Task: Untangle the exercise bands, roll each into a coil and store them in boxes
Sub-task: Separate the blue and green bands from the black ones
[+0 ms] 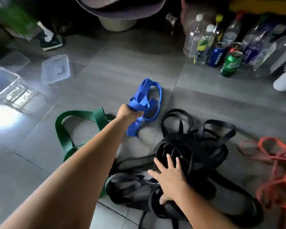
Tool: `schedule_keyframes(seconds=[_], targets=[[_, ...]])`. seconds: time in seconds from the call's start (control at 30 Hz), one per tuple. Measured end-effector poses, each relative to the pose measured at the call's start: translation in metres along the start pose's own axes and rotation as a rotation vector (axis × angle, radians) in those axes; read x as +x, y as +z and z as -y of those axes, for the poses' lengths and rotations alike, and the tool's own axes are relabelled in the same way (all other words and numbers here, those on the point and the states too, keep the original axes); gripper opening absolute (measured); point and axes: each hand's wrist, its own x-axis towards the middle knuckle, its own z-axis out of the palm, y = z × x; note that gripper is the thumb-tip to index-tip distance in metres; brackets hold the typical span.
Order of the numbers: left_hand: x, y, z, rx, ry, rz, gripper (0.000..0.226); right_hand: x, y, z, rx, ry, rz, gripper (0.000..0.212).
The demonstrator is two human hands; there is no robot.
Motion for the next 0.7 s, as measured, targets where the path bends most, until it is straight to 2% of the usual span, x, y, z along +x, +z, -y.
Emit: schedule_keyframes(seconds=[0.13, 0.2, 0.27, 0.33, 0.4, 0.43, 0.57, 0.7], targets=[[-0.016, 0.02, 0.042, 0.247, 0.061, 0.041, 0.012, -0.002, 0.008, -0.005, 0.055, 0.076, -0.117, 0.049], [-0.029, 0.027, 0.059, 0.385, 0.11, 0.124, 0.02, -0.005, 0.011, -0.009, 0.061, 0.076, -0.152, 0.041], [-0.047, 0.037, 0.084, 0.506, 0.083, 0.221, 0.046, -0.013, 0.017, -0.015, 0.049, 0.075, -0.174, 0.037], [-0.069, 0.045, 0.112, 0.741, 0.021, 0.304, 0.069, -0.023, 0.026, -0.023, 0.059, 0.088, -0.195, 0.035], [-0.09, 0.053, 0.132, 0.933, 0.007, 0.378, 0.077, -0.034, 0.032, -0.032, 0.06, 0.099, -0.197, 0.037], [-0.102, 0.058, 0.136, 0.949, 0.005, 0.425, 0.076, -0.039, 0.035, -0.037, 0.057, 0.104, -0.195, 0.039], [-0.153, 0.084, 0.127, 0.767, 0.112, 0.646, 0.058, -0.063, 0.043, -0.052, 0.06, 0.146, -0.167, 0.045], [-0.186, 0.092, 0.114, 0.619, 0.112, 0.623, 0.068, -0.097, 0.047, -0.068, 0.068, 0.226, -0.064, 0.047]])
